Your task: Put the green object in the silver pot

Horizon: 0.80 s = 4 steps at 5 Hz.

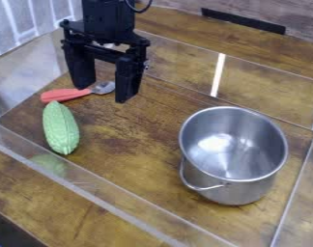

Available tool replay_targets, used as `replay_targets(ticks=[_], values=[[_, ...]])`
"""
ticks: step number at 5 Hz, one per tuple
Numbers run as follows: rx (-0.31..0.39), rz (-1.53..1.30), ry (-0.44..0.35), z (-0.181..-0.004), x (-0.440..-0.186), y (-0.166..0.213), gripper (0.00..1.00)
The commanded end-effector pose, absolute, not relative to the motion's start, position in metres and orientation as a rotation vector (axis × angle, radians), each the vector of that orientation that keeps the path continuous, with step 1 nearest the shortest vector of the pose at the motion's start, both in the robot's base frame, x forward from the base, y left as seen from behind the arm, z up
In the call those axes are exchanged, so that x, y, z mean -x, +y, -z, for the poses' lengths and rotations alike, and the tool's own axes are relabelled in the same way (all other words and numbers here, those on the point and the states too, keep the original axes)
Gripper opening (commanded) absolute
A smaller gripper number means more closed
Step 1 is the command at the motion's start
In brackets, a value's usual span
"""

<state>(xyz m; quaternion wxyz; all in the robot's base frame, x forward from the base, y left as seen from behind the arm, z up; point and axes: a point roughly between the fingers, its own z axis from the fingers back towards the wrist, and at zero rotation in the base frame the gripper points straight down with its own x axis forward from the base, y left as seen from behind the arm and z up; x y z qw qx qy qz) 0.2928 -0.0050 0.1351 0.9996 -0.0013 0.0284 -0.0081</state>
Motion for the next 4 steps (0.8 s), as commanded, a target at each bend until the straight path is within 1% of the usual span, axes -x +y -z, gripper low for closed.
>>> replay_targets(ticks=[1,2,4], values=[[0.005,0.002,0.089,-0.124,-0.285,-0.006,1.0],[0.006,-0.023,0.112,-0.114,-0.285,-0.005,1.0],[0.001,-0.232,0.061,-0.1,-0.285,0.013,1.0]])
